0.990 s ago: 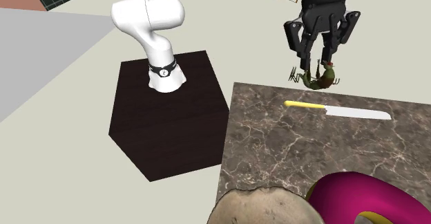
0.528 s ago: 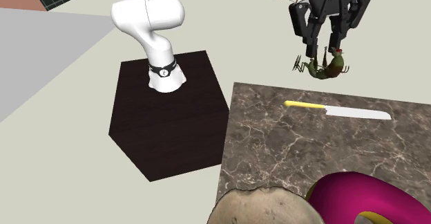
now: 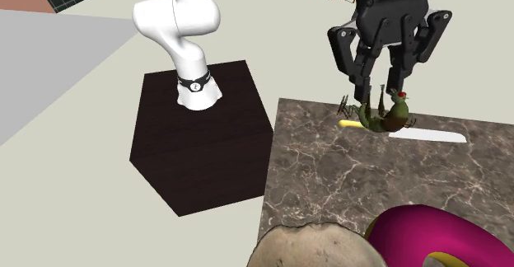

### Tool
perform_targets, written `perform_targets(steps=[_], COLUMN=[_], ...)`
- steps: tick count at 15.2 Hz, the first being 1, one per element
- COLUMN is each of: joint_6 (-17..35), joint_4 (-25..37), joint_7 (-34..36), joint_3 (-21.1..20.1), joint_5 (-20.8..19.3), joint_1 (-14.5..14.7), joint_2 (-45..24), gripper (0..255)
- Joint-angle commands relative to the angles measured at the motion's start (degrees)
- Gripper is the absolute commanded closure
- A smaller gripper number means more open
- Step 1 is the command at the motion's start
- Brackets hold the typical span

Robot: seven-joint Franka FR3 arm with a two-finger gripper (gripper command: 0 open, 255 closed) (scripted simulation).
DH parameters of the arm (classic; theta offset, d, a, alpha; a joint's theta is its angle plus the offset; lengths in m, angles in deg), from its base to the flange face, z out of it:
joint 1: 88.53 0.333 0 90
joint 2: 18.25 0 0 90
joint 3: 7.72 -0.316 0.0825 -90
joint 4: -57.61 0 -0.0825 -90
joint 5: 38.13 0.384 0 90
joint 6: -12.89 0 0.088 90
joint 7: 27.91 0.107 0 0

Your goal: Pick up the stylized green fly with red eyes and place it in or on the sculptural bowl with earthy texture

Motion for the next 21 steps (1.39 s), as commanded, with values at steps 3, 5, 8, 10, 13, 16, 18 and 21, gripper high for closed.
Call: perform_targets(steps=[3, 5, 8, 10, 13, 16, 18, 21], joint_6=[0.1, 0.0, -0.5, -1.0, -2.0, -3.6, -2.1, 0.2], joint_4=[3.4, 5.5, 9.2, 12.0, 17.0, 23.2, 21.6, 19.4], joint_7=[-4.2, -6.1, -8.8, -10.4, -12.8, -15.2, -15.2, -15.0], joint_3=[2.3, 3.3, 4.7, 5.6, 6.7, 7.8, 7.9, 8.0], joint_5=[-0.9, -1.5, -2.4, -3.0, -4.0, -5.2, -5.2, -5.4], joint_1=[-2.1, -3.1, -4.4, -5.2, -6.3, -7.2, -7.3, -7.4], joint_2=[-3.8, -5.9, -9.5, -12.1, -16.3, -21.2, -21.2, -21.3], gripper=[255, 255, 255, 255, 255, 255, 255, 255])
